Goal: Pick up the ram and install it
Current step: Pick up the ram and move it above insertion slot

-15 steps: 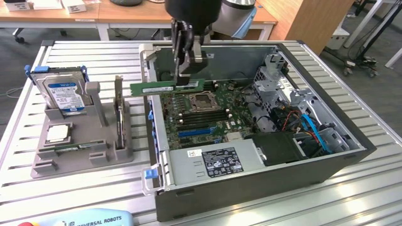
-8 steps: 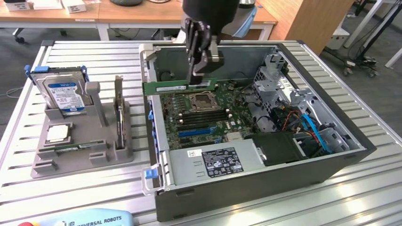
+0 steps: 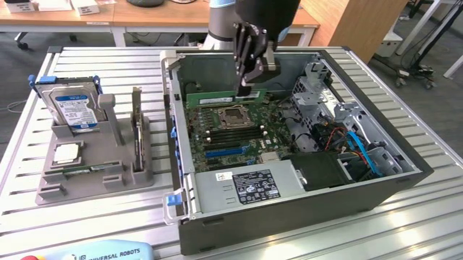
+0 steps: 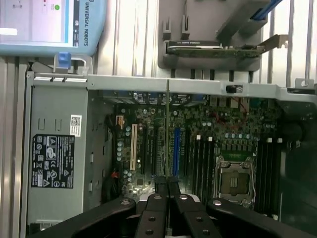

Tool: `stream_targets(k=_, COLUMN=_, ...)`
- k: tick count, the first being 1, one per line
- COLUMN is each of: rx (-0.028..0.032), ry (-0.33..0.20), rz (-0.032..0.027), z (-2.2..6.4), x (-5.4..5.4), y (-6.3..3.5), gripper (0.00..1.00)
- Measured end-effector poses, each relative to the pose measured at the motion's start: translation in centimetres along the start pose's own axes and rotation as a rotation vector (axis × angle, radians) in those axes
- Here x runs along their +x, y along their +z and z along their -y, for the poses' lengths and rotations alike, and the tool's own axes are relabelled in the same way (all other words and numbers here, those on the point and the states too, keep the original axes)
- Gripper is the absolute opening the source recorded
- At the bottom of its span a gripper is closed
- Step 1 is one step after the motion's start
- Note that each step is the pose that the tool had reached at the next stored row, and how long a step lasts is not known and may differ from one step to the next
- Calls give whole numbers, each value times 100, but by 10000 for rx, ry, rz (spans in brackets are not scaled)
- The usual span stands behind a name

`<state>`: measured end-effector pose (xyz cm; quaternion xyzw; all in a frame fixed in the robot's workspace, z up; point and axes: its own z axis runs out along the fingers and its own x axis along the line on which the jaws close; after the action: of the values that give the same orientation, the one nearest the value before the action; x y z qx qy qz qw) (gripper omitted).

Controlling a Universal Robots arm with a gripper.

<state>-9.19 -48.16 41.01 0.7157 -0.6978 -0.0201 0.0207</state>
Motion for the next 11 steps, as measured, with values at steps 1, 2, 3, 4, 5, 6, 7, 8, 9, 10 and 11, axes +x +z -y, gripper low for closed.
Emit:
stream_targets(k=1, rx=-1, ry=1, rz=0, z=35, x=1, y=-2, gripper=12)
stream_targets(k=2, rx=-2, ry=2, rz=1, z=70, x=1, y=-4, gripper=12)
stream_targets(k=3, rx=-3, ry=1, rz=0, z=104, x=2, y=-6, gripper=12)
stream_targets(k=4, rx=-3, ry=1, rz=1, z=136, x=3, y=-8, gripper=12)
stream_targets(k=5, rx=-3, ry=0, rz=1, z=166, x=4, y=-9, gripper=12)
stream_targets(k=6, rx=-5, ry=2, rz=0, z=199, x=5, y=-11, gripper=12)
stream_targets(k=7, rx=-5, ry=1, rz=0, z=230, x=6, y=-13, gripper=12)
stream_targets(k=8, rx=-6, ry=2, rz=0, z=260, x=6, y=-15, gripper=12)
stream_targets(k=9, rx=-7, ry=0, rz=0, z=292, x=7, y=-17, gripper=12)
stream_targets(k=10, rx=-8, ry=0, rz=0, z=325, x=8, y=-19, gripper=12)
stream_targets(k=11, rx=-10, ry=1, rz=0, z=357, x=9, y=-21, gripper=12)
